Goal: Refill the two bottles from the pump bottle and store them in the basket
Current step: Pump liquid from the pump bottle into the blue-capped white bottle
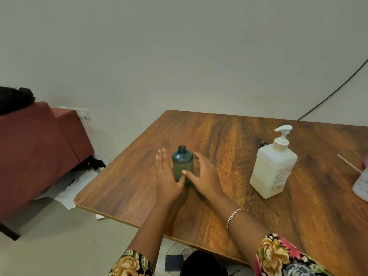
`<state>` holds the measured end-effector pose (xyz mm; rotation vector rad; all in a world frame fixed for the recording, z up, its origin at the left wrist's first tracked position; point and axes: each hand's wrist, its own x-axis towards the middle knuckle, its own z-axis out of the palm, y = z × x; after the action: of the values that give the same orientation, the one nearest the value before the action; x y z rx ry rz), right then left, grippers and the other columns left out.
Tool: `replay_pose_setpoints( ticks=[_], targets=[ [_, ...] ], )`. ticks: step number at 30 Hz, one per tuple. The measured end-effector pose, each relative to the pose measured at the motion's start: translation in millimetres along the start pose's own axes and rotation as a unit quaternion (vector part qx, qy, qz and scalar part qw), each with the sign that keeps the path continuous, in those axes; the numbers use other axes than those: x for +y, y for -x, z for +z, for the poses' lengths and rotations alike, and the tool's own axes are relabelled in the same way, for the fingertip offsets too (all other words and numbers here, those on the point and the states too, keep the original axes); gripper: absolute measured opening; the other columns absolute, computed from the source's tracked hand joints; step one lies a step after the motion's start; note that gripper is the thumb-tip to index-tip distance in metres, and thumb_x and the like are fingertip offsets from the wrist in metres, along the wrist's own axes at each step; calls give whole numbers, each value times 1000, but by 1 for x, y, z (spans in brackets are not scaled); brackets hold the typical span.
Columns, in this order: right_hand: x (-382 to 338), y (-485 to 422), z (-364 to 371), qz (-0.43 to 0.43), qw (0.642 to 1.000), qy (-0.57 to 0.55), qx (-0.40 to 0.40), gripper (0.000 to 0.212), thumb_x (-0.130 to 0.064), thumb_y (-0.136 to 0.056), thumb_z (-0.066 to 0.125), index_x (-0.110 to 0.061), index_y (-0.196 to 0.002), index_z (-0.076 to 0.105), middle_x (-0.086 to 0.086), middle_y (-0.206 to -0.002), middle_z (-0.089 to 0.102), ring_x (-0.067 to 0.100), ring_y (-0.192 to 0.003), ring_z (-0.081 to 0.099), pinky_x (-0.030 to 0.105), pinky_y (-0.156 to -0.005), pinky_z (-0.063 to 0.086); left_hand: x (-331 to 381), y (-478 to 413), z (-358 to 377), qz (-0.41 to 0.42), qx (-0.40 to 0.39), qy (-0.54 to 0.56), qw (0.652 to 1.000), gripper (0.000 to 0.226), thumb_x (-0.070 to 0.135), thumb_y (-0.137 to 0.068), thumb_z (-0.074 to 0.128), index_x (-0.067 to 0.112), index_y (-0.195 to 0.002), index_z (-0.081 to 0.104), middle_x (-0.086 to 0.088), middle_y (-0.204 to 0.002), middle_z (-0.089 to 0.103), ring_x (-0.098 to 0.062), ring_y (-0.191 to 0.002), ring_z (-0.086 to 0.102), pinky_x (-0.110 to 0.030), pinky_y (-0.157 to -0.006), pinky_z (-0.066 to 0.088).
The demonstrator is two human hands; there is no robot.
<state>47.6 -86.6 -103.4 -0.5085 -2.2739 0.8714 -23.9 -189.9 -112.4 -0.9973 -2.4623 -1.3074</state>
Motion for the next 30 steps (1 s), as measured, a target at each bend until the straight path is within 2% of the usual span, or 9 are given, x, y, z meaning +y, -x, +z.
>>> replay_pose_setpoints(
  ticks=[2,5,10,14,18,25,28,30],
  targets=[
    [1,8,-8,-32,999,28,15,58,-33,-82,66,-11,-132,45,4,-130,52,18,-120,46,22,-96,32,3,9,6,41,41,-26,998,91,24,-84,64,12,-148,1,-1,-155,-6,-19,-144,-8,-35,-117,1],
    [2,21,-20,-66,996,45,28,53,-34,-86,60,-10,-132,46,3,-130,51,16,-121,45,18,-97,29,13,21,14,75,66,-33,994,83,25,-84,55,9,-149,5,-5,-156,-2,-20,-144,-9,-26,-115,-10],
    [5,48,-44,-86,994,54,32,49,-42,-89,46,-19,-133,45,-3,-130,48,8,-117,45,17,-94,34,31,41,28,128,68,-28,989,71,25,-87,41,8,-148,8,-8,-156,4,-19,-144,-4,-34,-117,-3],
    [18,70,-74,-109,992,64,31,46,-37,-90,45,-18,-132,46,-3,-128,50,1,-111,43,6,-92,28,58,66,43,166,37,-18,985,66,22,-88,36,8,-147,9,-12,-155,13,-19,-144,4,-38,-117,2],
    [34,88,-102,-120,990,62,48,45,-36,-90,43,-19,-131,47,-3,-126,52,5,-110,49,22,-88,45,86,81,53,229,8,-31,973,63,19,-90,34,6,-146,10,-12,-153,19,-21,-144,9,-40,-116,6],
    [60,113,-152,-112,988,62,83,41,-33,-90,45,-22,-130,46,-3,-124,55,7,-117,48,19,-97,39,136,101,79,288,-58,10,956,66,13,-91,38,8,-148,5,-9,-155,15,-19,-144,8,-34,-117,5],
    [68,122,-178,-105,988,54,101,42,-31,-90,45,-19,-130,47,-3,-125,53,6,-117,48,17,-96,40,156,106,95,308,-81,30,948,73,13,-92,41,18,-149,-4,-9,-155,16,-17,-144,8,-31,-118,5],
    [76,129,-196,-103,987,66,107,42,-30,-90,45,-19,-130,46,-6,-124,52,2,-114,48,13,-94,39,171,108,106,318,-97,47,942,71,13,-92,42,17,-149,-1,-8,-154,15,-16,-144,8,-29,-117,5]
  ],
)
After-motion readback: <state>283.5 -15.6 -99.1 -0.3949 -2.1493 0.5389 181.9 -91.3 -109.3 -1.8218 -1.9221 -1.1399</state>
